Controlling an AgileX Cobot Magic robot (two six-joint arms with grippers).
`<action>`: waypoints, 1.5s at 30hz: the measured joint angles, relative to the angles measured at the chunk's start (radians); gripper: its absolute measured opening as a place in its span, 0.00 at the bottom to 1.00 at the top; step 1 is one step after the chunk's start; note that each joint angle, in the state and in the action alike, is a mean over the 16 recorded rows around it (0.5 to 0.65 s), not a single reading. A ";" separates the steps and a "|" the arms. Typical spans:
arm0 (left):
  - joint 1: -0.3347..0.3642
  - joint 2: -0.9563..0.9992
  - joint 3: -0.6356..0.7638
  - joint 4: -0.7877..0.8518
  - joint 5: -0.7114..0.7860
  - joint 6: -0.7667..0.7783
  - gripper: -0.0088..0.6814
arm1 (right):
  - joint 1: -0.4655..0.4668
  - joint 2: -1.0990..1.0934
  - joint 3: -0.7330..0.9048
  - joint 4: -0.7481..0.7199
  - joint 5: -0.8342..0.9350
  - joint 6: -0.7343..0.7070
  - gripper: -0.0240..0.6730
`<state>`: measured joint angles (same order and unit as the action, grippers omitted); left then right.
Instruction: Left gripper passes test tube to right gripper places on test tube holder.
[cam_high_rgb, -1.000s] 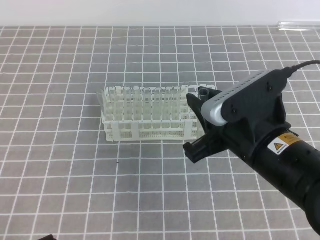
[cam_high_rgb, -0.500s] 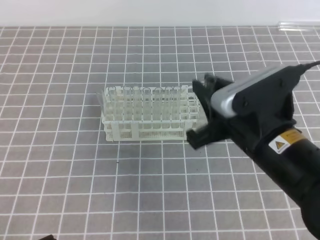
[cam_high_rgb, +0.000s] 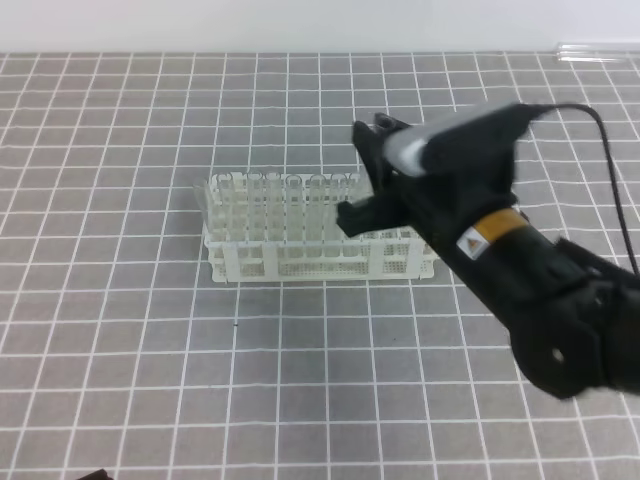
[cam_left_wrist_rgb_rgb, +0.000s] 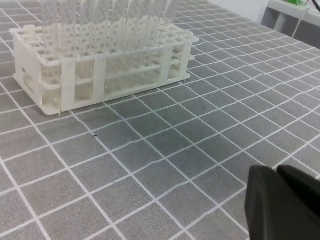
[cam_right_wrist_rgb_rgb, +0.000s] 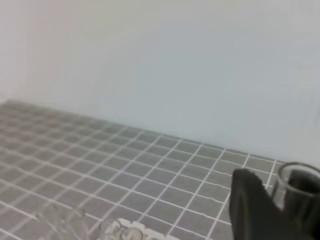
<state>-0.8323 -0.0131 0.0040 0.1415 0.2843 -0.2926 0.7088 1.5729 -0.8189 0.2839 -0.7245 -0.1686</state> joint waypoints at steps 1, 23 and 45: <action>0.000 0.000 0.000 0.000 0.000 0.000 0.01 | -0.004 0.014 -0.016 0.001 0.009 -0.008 0.17; 0.000 -0.006 0.006 0.001 -0.004 0.000 0.01 | -0.059 0.070 -0.140 0.012 0.182 -0.081 0.17; 0.000 -0.001 0.003 0.001 -0.003 0.000 0.01 | -0.103 0.096 -0.140 0.046 0.127 -0.130 0.17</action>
<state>-0.8323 -0.0143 0.0067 0.1420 0.2813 -0.2924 0.6061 1.6693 -0.9587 0.3296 -0.5979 -0.2986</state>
